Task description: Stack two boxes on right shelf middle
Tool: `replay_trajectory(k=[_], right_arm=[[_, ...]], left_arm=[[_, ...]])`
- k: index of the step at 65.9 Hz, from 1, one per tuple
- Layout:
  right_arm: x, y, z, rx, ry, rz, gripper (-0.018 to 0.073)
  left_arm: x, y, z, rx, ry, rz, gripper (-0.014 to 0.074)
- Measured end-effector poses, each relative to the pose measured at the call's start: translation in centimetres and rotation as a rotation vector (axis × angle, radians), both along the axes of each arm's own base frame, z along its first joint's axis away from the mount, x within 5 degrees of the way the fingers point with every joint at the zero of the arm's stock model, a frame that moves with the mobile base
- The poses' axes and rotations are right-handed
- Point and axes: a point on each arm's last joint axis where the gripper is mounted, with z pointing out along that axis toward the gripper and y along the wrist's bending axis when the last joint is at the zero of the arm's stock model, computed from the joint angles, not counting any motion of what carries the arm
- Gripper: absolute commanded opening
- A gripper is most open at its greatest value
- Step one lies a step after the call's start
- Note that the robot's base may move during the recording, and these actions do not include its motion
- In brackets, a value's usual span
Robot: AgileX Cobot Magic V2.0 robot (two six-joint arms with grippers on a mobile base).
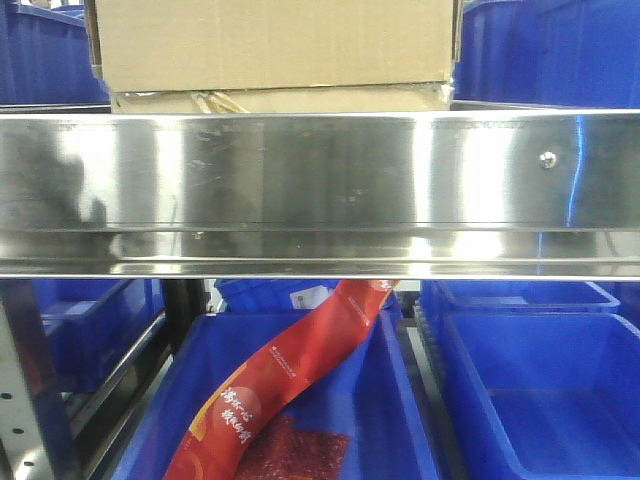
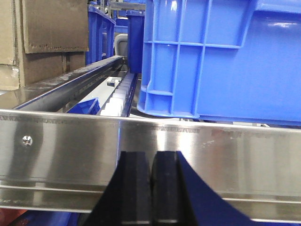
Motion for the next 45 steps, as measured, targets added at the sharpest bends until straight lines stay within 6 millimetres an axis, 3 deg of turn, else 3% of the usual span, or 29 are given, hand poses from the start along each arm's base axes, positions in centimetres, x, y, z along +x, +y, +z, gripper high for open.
replay_trajectory(k=[45], right_arm=[[0.0, 0.0, 0.0, 0.0, 0.0, 0.0, -0.0162]], left_arm=[[0.0, 0.0, 0.0, 0.0, 0.0, 0.0, -0.0111]])
